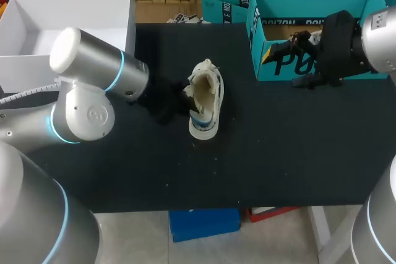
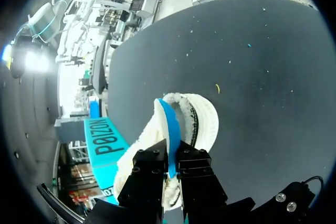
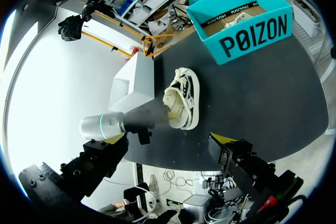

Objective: Take the shoe out of the shoebox, open the shoe tongue, remove and reinsert the insole, then place the shoe into the shoebox

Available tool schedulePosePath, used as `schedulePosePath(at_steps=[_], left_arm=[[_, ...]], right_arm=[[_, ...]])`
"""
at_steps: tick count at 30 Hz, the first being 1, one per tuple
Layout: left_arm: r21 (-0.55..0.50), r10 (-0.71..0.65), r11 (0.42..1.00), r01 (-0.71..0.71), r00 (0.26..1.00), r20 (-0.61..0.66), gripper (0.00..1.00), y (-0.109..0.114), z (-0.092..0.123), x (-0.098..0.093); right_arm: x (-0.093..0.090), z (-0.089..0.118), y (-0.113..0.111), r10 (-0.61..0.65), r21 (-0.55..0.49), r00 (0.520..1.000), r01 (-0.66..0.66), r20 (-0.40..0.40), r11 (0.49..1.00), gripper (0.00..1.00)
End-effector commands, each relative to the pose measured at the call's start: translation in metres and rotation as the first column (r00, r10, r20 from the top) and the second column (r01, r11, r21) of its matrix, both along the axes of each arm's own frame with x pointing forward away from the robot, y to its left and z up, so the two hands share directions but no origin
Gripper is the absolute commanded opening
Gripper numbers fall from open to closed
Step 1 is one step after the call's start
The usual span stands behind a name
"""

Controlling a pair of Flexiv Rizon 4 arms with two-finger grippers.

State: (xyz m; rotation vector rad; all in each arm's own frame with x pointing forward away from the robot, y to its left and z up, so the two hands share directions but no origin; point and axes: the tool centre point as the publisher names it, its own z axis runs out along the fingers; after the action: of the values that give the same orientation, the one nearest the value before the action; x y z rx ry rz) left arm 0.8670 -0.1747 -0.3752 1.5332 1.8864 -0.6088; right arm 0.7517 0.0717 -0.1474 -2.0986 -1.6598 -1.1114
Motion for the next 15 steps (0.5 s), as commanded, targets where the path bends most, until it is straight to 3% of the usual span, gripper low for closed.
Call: schedulePosePath(at_steps=[1, 8, 15], left_arm=[[0.008, 0.021, 1.000, -0.021, 1.000, 0.011, 0.00, -0.0067, -0.0043, 0.0107], [0.005, 0.041, 0.999, -0.041, 0.999, 0.013, 0.00, -0.0116, -0.0049, 0.0180], [-0.010, 0.023, 1.000, -0.023, 1.000, -0.016, 0.00, -0.0135, -0.0038, 0.0090]], right_arm=[[0.0006, -0.0004, 0.0011, -0.001, -0.001, 1.000, 0.001, 0.000, 1.000, 1.00], [0.0006, -0.0004, 0.0011, -0.001, -0.001, 1.000, 0.001, 0.000, 1.000, 1.00], [0.0006, -0.0004, 0.0011, -0.001, -0.001, 1.000, 0.001, 0.000, 1.000, 1.00]])
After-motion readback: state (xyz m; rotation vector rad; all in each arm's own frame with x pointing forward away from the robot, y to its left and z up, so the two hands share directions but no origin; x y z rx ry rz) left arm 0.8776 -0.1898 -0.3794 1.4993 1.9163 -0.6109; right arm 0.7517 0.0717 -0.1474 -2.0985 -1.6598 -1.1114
